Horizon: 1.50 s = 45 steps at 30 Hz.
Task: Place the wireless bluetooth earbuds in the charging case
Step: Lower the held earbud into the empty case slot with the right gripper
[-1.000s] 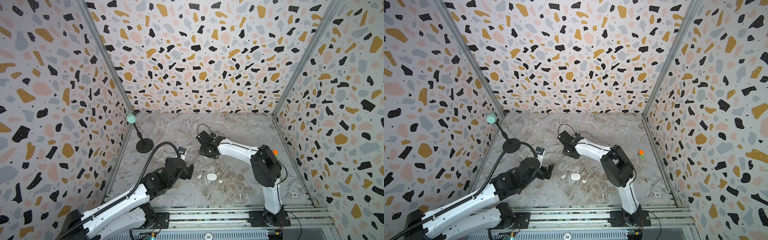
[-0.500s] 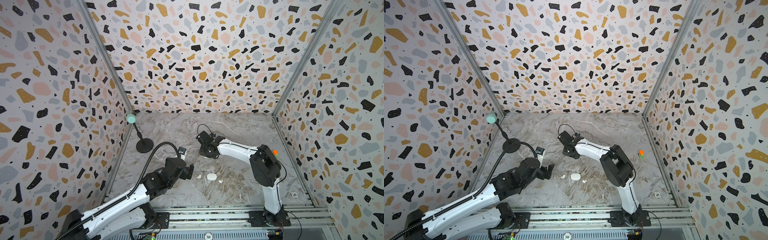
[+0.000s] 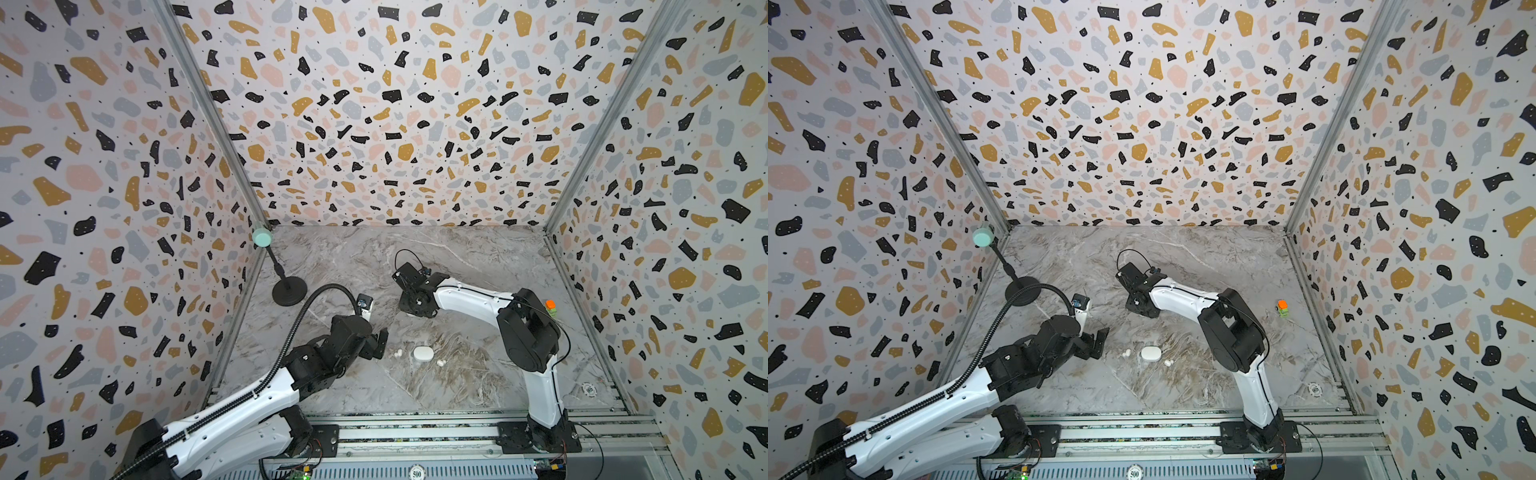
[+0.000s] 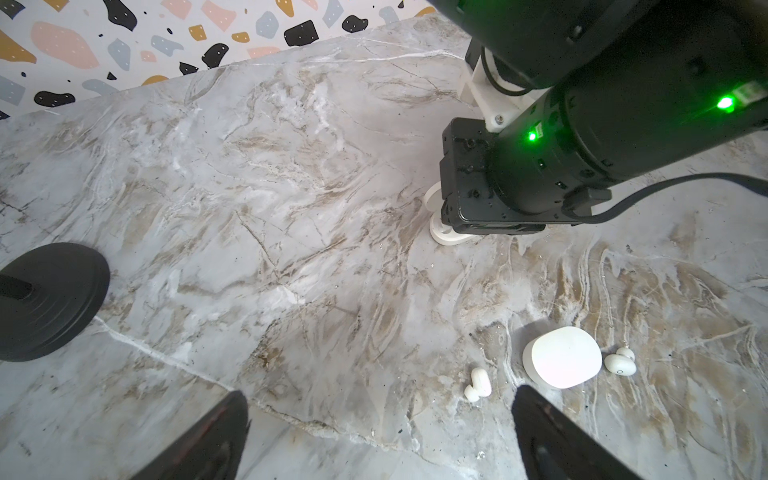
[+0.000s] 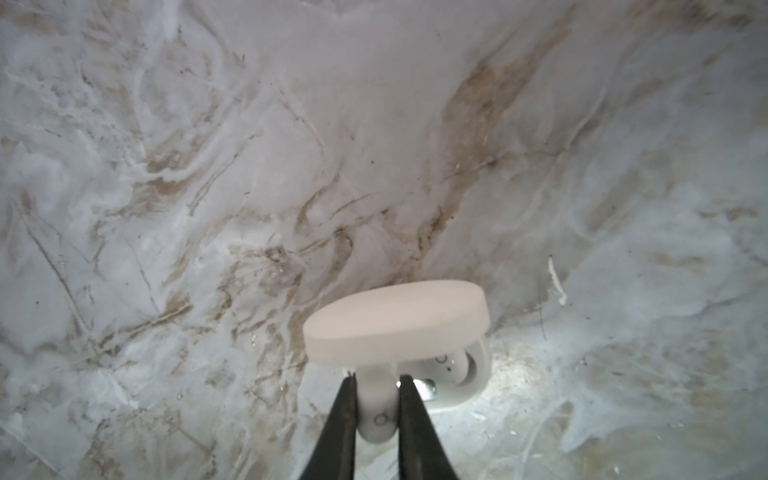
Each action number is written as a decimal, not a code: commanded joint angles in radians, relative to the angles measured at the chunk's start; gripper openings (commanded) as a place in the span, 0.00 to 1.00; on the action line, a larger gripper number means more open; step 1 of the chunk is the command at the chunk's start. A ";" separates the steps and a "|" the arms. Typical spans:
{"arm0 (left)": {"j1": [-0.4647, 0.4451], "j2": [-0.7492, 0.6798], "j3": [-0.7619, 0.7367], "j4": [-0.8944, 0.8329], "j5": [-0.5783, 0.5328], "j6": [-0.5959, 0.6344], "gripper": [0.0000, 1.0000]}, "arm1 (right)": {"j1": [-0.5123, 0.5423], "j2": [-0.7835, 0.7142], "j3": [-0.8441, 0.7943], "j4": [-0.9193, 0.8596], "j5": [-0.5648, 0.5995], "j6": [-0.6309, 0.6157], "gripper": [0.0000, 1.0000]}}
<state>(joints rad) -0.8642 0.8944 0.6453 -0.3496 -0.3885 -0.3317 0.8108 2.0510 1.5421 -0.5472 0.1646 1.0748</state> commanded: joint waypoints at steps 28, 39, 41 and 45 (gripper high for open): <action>0.003 0.020 -0.010 0.038 0.012 0.014 1.00 | -0.006 0.032 0.023 -0.014 -0.010 -0.007 0.14; 0.003 0.023 -0.011 0.037 0.012 0.015 1.00 | -0.005 0.032 0.019 -0.015 -0.014 -0.005 0.16; 0.004 0.024 -0.011 0.037 0.013 0.015 1.00 | -0.005 0.031 0.019 -0.016 -0.014 -0.005 0.16; 0.004 0.024 -0.010 0.037 0.013 0.015 1.00 | -0.006 0.028 0.018 -0.018 -0.014 -0.003 0.18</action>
<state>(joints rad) -0.8642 0.9161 0.6453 -0.3351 -0.3782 -0.3275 0.8089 2.0712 1.5421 -0.5415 0.1497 1.0721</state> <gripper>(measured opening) 0.996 0.179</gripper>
